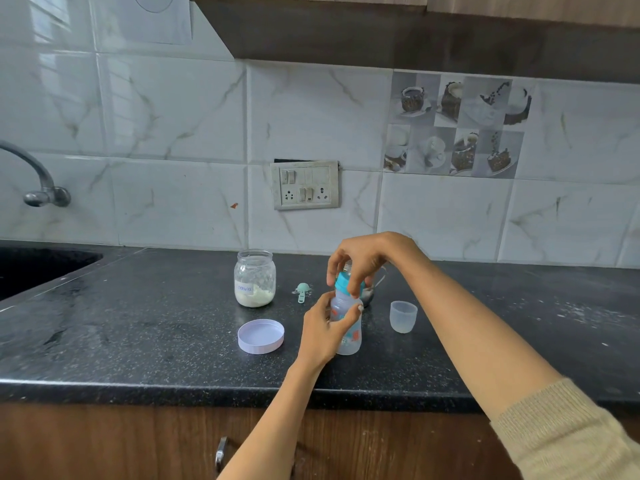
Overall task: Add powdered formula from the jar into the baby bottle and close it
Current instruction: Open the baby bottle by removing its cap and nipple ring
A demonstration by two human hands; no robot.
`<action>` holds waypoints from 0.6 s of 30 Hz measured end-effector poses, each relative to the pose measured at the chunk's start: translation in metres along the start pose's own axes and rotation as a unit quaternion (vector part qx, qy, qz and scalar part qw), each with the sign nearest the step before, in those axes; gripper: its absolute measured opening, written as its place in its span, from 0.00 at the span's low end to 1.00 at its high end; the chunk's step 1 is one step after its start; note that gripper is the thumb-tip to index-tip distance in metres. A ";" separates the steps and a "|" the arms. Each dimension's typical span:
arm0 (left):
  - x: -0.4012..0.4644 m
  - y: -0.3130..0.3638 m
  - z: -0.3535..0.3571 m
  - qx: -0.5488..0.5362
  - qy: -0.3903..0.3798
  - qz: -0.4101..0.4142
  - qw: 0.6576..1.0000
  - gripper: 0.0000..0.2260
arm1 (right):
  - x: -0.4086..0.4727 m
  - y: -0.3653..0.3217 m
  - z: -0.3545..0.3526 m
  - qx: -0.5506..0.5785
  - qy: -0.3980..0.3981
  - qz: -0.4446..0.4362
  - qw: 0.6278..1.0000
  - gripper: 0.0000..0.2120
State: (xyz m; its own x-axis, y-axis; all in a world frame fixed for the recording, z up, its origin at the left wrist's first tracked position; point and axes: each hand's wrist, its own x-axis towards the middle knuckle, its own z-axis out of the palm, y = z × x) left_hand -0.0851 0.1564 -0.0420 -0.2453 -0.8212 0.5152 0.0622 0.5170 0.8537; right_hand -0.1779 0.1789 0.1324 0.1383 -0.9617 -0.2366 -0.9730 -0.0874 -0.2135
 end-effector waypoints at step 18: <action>0.000 0.001 0.000 0.041 0.013 -0.009 0.999 0.16 | -0.063 0.144 0.100 0.574 0.172 -0.085 0.796 0.15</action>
State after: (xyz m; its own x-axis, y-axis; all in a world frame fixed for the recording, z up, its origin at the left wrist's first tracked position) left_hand -0.0847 0.1571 -0.0412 -0.2212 -0.8354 0.5033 -0.0212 0.5200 0.8539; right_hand -0.3085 0.2530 0.0218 -0.0008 -0.9928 0.1194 -0.1096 -0.1186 -0.9869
